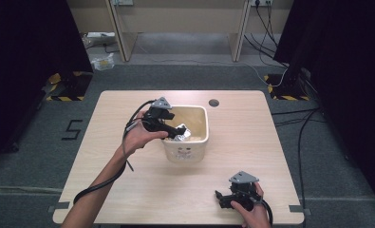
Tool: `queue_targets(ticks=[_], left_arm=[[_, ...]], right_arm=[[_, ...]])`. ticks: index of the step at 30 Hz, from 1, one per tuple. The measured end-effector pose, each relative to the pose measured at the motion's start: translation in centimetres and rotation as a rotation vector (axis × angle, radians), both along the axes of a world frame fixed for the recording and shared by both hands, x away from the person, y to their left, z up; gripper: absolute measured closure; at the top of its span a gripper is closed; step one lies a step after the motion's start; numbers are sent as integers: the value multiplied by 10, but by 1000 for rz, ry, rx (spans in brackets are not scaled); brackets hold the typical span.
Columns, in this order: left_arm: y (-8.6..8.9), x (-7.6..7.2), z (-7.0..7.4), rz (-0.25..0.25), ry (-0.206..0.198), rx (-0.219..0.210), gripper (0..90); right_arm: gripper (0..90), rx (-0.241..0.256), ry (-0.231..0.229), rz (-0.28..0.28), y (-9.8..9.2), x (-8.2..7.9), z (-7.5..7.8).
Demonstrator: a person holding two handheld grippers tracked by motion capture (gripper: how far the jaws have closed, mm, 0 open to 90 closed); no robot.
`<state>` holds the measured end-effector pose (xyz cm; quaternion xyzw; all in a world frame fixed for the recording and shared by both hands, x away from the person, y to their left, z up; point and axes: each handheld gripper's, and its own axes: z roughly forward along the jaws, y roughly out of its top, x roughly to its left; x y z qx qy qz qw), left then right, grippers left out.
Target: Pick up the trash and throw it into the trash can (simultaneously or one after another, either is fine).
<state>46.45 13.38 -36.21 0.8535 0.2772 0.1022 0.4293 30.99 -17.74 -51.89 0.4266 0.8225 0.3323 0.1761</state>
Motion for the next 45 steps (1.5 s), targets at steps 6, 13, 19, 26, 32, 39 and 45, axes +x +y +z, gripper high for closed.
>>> queue_targets(ticks=[6, 13, 19, 26, 32, 39, 45], left_arm=[[10, -6, 7, 13, -14, -23, 201], [24, -12, 9, 25, -22, -43, 201], [42, -17, 8, 45, -29, -53, 201], [63, -22, 9, 77, -35, -72, 197], [80, -28, 3, 103, -42, -62, 196], [94, -36, -9, 137, -53, -67, 196], [101, -44, -21, 151, -57, -67, 196]], right_arm=[[3, 0, 0, 0, 0, 0, 0], [3, -1, -1, 1, 0, 0, 0], [3, -2, -2, 1, 0, 0, 0], [3, -3, -2, 1, 0, 0, 0], [3, -4, -1, 1, 0, 0, 0], [3, -4, 1, 1, 0, 0, 0], [3, -4, 0, 1, 0, 0, 0]])
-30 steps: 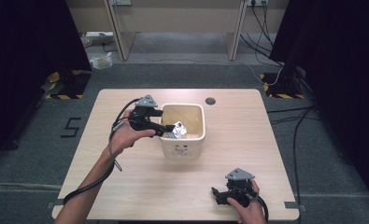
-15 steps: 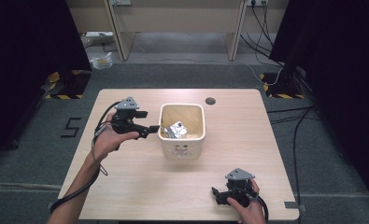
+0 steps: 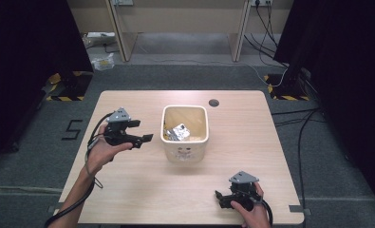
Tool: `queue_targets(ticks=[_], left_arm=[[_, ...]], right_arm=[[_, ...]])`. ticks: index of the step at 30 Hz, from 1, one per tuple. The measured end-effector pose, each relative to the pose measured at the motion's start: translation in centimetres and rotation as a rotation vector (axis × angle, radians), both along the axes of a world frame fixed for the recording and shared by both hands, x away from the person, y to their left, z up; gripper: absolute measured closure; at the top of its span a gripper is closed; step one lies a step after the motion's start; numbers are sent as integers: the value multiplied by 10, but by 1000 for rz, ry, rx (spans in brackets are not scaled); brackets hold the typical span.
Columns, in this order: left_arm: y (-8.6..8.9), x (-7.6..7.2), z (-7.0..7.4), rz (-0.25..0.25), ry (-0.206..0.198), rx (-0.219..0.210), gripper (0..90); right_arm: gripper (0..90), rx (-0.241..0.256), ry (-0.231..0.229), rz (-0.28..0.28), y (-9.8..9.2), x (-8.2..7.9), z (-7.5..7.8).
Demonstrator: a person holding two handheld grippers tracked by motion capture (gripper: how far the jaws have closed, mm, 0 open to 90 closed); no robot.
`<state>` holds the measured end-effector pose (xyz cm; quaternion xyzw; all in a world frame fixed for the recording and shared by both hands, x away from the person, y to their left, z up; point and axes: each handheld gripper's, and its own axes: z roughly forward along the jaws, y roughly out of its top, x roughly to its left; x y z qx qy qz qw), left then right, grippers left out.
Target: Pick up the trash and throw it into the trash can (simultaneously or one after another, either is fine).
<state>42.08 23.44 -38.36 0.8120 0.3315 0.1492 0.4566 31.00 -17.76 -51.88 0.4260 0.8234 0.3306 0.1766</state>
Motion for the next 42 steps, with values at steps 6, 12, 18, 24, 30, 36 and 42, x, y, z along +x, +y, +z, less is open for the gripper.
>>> queue_targets(ticks=[6, 12, 18, 24, 30, 36, 42], left_arm=[[6, -10, -17, 18, -9, -1, 196], [7, -22, -34, 32, -24, 18, 196], [4, -30, -54, 37, -28, 21, 196], [3, -34, -73, 31, -21, 33, 196], [4, -35, -95, 22, 25, 61, 195], [4, -35, -110, 23, 49, 81, 195], [6, -35, -122, 28, 82, 90, 195]], right_arm=[[3, 0, -1, -1, 0, 0, 0], [3, 0, 0, 0, 0, 0, 0], [3, 0, -1, -1, 0, 0, 0], [3, 0, 0, 0, 0, 0, 0], [3, 0, 0, 0, 0, 0, 0], [3, 0, -1, -1, 0, 0, 0], [3, 0, 0, 0, 0, 0, 0]])
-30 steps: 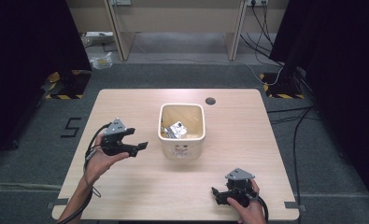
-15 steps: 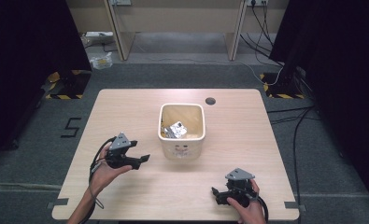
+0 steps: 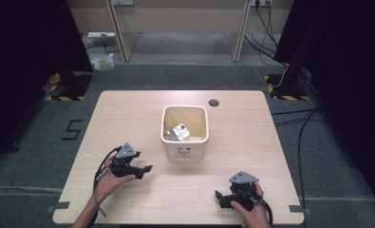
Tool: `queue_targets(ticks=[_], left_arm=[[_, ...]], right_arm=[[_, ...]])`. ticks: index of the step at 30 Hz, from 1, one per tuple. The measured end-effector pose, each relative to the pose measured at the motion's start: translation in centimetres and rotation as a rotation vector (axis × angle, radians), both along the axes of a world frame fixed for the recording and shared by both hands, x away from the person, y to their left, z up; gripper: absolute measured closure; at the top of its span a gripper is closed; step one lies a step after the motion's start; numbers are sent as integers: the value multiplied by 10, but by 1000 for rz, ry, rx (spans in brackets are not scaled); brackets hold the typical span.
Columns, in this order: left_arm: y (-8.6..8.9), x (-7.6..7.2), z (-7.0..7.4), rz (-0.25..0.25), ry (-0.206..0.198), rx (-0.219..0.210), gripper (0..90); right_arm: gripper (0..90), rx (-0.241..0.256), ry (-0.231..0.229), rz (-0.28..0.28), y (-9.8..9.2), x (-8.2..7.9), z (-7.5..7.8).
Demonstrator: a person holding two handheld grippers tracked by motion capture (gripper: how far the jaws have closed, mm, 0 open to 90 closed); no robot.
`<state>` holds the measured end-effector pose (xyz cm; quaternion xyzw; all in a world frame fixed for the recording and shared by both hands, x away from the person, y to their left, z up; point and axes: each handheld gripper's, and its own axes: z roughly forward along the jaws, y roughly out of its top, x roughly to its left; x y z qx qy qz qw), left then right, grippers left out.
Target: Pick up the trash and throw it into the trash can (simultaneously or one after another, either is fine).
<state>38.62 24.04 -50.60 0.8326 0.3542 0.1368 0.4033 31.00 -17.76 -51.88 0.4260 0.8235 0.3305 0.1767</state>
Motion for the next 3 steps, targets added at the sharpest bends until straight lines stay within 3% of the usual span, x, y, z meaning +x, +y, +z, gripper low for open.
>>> queue_targets(ticks=[3], left_arm=[[1, 0, -4, 6, 6, 16, 194]], right_arm=[[3, 0, -1, 0, 0, 0, 0]])
